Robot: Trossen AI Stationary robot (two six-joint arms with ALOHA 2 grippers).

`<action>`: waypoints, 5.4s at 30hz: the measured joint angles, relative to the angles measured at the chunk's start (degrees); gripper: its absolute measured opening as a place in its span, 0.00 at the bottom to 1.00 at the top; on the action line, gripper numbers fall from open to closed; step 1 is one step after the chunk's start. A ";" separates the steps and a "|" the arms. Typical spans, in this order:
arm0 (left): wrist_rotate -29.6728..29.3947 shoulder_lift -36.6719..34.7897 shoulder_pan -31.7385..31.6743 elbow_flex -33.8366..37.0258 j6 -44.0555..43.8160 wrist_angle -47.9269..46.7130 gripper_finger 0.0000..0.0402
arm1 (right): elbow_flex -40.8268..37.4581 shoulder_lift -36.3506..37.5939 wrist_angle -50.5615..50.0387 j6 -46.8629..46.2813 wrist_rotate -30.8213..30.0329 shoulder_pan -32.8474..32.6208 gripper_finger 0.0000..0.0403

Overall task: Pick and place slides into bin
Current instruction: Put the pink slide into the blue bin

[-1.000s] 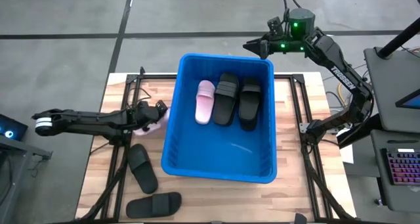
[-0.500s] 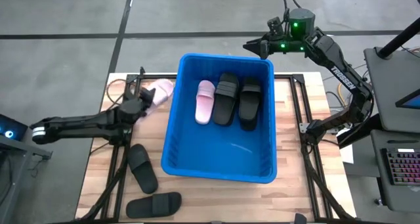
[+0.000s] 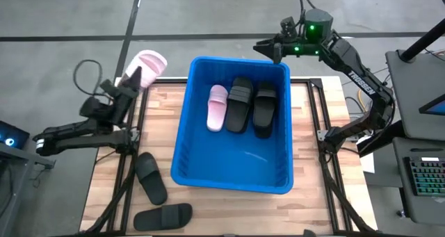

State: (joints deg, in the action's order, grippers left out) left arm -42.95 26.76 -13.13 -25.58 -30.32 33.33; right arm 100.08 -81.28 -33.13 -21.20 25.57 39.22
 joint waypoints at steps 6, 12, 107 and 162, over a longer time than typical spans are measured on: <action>9.60 4.98 0.07 -6.49 3.71 -0.40 0.00 | -0.01 -0.84 14.53 6.74 0.08 -7.60 0.51; 14.81 14.76 0.04 -13.91 7.27 -0.33 0.00 | -0.01 -3.61 23.83 4.97 -0.09 -12.26 0.51; 27.67 31.48 1.61 -34.41 65.41 -24.12 0.65 | -0.03 -9.92 -2.24 -14.87 17.77 -0.94 0.08; 3.46 57.62 6.47 -40.10 126.89 -3.94 0.01 | 0.01 -9.92 -11.42 -11.73 19.98 -1.10 0.11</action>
State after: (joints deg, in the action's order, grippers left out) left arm -39.49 84.39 -6.66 -65.68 96.57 29.39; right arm 100.09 -91.20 -44.55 -32.93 45.55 38.13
